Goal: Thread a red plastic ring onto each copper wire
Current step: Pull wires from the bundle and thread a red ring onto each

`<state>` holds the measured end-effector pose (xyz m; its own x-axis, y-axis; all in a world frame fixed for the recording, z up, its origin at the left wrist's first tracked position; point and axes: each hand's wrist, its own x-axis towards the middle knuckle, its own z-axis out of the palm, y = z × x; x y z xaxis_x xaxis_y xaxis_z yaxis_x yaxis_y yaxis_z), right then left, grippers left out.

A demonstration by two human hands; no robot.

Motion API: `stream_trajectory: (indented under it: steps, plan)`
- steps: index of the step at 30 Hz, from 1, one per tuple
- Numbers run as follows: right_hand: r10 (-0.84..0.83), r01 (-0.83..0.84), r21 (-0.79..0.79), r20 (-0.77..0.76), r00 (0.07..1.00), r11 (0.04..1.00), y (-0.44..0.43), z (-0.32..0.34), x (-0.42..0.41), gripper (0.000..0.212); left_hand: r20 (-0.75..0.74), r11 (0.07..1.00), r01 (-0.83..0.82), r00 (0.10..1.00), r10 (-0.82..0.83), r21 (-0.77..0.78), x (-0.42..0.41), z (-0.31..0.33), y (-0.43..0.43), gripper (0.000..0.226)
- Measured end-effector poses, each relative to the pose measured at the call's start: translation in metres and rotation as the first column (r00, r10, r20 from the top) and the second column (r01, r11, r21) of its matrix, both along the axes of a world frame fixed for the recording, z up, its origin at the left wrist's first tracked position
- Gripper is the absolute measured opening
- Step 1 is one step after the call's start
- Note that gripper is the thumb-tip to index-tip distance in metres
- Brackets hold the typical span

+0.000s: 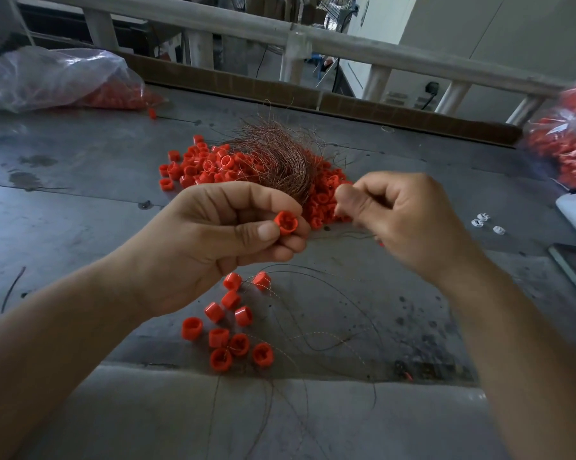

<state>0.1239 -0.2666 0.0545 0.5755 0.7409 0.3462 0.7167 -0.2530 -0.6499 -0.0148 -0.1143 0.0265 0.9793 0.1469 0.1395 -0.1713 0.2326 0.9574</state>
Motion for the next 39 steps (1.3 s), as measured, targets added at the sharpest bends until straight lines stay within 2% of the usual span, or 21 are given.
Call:
stream_trajectory:
  steps: [3,5,7,10,15,21,23,25,27,28,30,34,39]
  plan:
    - [-0.180,0.181,-0.127,0.018,0.984,0.975,-0.005,-0.006,0.023,0.027,-0.012,0.999,0.019,1.000,-0.018,0.043,0.000,0.002,-0.001,0.047]
    - [-0.233,0.239,-0.247,0.056,0.971,0.939,-0.005,-0.015,0.033,0.022,-0.018,0.998,0.029,0.999,-0.028,0.055,0.000,0.003,-0.001,0.048]
    - [-0.236,0.260,-0.302,0.113,0.965,0.917,-0.003,-0.023,0.038,0.016,-0.023,0.997,0.046,0.999,-0.045,0.063,-0.001,0.004,-0.002,0.047]
    - [-0.229,0.266,-0.252,0.168,0.959,0.930,0.002,-0.032,0.040,0.004,-0.019,0.995,0.076,0.997,-0.075,0.068,-0.002,0.005,-0.004,0.045]
    - [-0.219,0.261,-0.148,0.248,0.944,0.954,0.016,-0.046,0.044,0.017,-0.009,0.994,0.094,0.996,-0.094,0.062,-0.002,0.007,-0.004,0.042]
    - [-0.209,0.251,-0.128,0.273,0.939,0.960,0.022,-0.051,0.047,0.005,-0.033,0.993,0.094,0.995,-0.092,0.068,-0.001,0.005,-0.003,0.043]
    - [-0.235,0.245,-0.052,0.158,0.959,0.968,0.019,-0.044,0.046,0.010,-0.044,0.994,0.082,0.996,-0.079,0.075,0.000,0.004,-0.002,0.043]
    - [-0.191,0.200,0.051,-0.146,0.971,0.978,0.014,-0.034,0.042,0.019,-0.041,0.994,0.098,0.995,-0.096,0.051,0.000,0.003,0.000,0.030]
    - [-0.023,0.134,0.192,-0.492,0.870,0.972,0.010,-0.024,0.033,0.019,-0.028,0.992,0.129,0.991,-0.128,0.013,0.000,0.002,0.002,0.020]
    - [0.064,0.109,0.252,-0.594,0.802,0.962,0.009,-0.020,0.029,0.017,-0.027,0.990,0.138,0.990,-0.138,0.003,0.000,0.003,0.003,0.021]
    - [0.183,0.061,0.318,-0.682,0.708,0.946,0.008,-0.014,0.020,0.013,-0.033,0.991,0.131,0.991,-0.131,0.008,0.000,0.002,0.002,0.021]
    - [0.285,-0.017,0.345,-0.746,0.602,0.938,0.010,-0.007,0.004,0.007,-0.072,0.999,0.039,0.997,-0.038,0.012,0.003,0.000,0.002,0.023]
    - [0.294,-0.079,0.310,-0.747,0.596,0.947,0.011,-0.009,-0.006,0.012,-0.089,0.999,-0.037,0.995,0.038,0.013,0.004,-0.002,0.003,0.026]
